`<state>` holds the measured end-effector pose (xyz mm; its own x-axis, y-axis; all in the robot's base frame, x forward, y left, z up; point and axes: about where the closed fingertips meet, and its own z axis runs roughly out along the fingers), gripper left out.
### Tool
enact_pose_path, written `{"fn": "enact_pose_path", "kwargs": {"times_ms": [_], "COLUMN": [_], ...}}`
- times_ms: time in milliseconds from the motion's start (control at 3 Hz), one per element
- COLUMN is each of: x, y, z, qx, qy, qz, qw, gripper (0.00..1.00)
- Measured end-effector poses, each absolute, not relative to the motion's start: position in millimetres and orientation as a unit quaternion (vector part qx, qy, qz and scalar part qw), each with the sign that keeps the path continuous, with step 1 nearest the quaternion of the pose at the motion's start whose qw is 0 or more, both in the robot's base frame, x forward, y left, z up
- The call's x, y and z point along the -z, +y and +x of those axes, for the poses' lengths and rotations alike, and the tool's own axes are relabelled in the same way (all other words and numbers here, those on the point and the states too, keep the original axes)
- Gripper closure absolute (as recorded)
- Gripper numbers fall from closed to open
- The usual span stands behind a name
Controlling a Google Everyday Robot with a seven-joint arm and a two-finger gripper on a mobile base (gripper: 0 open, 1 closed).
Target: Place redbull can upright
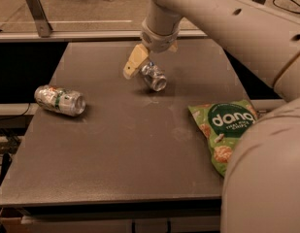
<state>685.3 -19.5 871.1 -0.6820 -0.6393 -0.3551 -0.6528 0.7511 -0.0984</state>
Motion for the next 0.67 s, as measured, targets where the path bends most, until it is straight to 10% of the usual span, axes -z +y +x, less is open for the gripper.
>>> {"fn": "enact_pose_path", "kwargs": {"times_ms": [667], "x": [-841.3], "y": [-9.5], "z": [712.0], "qx": [0.023], "qy": [0.931], "qz": [-0.328], "qw": [0.161], "gripper": [0.18]}}
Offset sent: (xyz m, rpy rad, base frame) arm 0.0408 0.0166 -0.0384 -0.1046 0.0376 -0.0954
